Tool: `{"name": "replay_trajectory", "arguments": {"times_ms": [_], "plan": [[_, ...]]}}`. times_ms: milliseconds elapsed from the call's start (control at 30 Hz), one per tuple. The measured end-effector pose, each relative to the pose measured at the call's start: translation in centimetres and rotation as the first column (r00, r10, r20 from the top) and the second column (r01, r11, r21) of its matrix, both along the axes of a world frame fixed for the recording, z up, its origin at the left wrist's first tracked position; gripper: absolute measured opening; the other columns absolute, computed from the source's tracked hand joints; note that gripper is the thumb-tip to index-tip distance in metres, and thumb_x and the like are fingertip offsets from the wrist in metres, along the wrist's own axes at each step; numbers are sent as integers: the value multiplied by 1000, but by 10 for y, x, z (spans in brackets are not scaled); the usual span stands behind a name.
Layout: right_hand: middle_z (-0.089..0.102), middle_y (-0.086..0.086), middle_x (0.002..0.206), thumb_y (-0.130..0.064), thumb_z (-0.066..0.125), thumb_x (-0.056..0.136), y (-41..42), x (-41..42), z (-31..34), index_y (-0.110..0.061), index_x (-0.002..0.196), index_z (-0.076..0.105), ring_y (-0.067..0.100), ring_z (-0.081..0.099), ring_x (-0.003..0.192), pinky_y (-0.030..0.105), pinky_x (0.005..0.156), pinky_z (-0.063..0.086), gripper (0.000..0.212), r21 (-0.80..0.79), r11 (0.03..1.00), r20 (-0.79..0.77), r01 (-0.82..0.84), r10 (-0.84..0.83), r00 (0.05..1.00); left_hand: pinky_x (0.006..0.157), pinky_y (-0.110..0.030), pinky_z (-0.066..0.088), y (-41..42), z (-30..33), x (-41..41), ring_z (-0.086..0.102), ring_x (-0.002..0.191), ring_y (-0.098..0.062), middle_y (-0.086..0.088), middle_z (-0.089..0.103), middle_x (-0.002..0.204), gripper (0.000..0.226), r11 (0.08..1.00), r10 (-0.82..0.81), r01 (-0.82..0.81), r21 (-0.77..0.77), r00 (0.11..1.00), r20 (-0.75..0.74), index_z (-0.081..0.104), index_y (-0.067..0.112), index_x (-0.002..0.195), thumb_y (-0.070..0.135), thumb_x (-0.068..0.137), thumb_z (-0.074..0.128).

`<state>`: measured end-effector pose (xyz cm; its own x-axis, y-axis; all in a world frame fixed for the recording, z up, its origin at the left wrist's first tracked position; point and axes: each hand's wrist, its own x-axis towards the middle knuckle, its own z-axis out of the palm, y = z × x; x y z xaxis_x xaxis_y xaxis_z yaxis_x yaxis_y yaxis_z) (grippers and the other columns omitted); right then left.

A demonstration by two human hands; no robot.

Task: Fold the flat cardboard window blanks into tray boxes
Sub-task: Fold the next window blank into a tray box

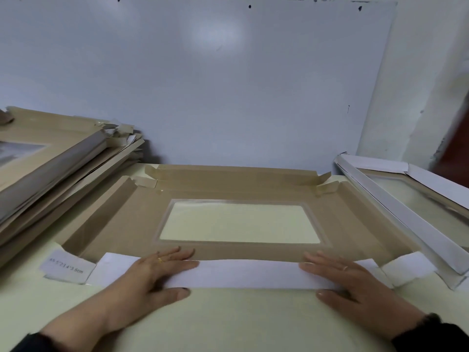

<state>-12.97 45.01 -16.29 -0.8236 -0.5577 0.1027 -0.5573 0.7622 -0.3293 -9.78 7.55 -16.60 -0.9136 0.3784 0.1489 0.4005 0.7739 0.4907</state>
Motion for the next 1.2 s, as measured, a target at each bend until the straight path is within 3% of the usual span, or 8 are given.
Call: {"name": "replay_trajectory", "arguments": {"times_ms": [267, 433, 567, 700, 767, 833, 1033, 1200], "plan": [[39, -34, 127, -28, 68, 80, 49, 7, 6, -44, 124, 42, -11, 32, 126, -1, 101, 18, 54, -138, 968, 8, 208, -209, 978, 107, -16, 25, -71, -7, 6, 30, 124, 21, 49, 37, 124, 49, 985, 151, -146, 95, 987, -46, 47, 72, 105, 66, 62, 68], [43, -46, 116, -26, 73, 75, 59, 7, 4, -48, 108, 59, -16, 42, 112, -3, 92, 25, 41, -227, 926, 12, 300, -306, 952, 92, 4, 29, -88, -11, 10, 41, 114, 22, 47, 45, 120, 38, 974, 225, -222, 36, 966, -129, 54, 68, 101, 65, 65, 66], [61, -39, 95, -30, 67, 75, 57, 5, 6, -43, 83, 71, -8, 55, 92, 3, 79, 35, 16, -296, 883, -17, 364, -386, 922, 77, 1, 37, -87, -6, 9, 53, 95, 20, 42, 54, 109, 11, 956, 289, -292, 25, 929, -231, 65, 58, 86, 56, 83, 55], [57, -1, 65, -24, 61, 82, 59, 0, 3, -20, 62, 68, 13, 50, 67, 25, 66, 39, 21, -236, 890, -144, 391, -430, 891, 71, -15, 46, -86, 1, 6, 57, 81, 10, 33, 58, 92, 38, 940, 333, -340, 30, 894, -301, 61, 53, 80, 77, 77, 33], [52, -1, 56, -19, 63, 83, 58, -2, 3, -16, 60, 63, 13, 48, 58, 27, 63, 37, 24, -220, 880, -192, 421, -462, 866, 57, -32, 48, -88, 2, 3, 58, 66, -7, 23, 57, 80, 39, 925, 355, -381, -8, 870, -340, 58, 47, 76, 75, 78, 32], [52, 2, 52, -23, 64, 82, 54, -4, 4, -14, 58, 60, 21, 50, 60, 32, 63, 38, 26, -222, 858, -186, 464, -504, 843, 48, -31, 40, -88, 2, 0, 51, 54, -9, 12, 51, 59, 38, 892, 390, -448, -60, 829, -401, 51, 39, 55, 67, 78, 40], [52, 4, 49, -32, 72, 76, 47, -9, 6, -14, 53, 52, 22, 50, 59, 37, 63, 35, 35, -205, 785, -174, 585, -617, 767, 65, -31, 27, -83, 4, -7, 43, 59, -17, 8, 44, 52, 59, 737, 531, -643, -209, 742, -409, 56, 22, 48, 74, 74, 48], [52, -4, 59, -33, 76, 72, 43, -16, 4, -23, 57, 50, 20, 46, 68, 36, 79, 29, 32, -155, 768, -202, 621, -640, 741, 95, -39, 24, -76, 5, -10, 52, 92, -26, 1, 52, 76, 44, 647, 646, -705, -289, 709, -284, 61, 25, 67, 65, 67, 46]]}}
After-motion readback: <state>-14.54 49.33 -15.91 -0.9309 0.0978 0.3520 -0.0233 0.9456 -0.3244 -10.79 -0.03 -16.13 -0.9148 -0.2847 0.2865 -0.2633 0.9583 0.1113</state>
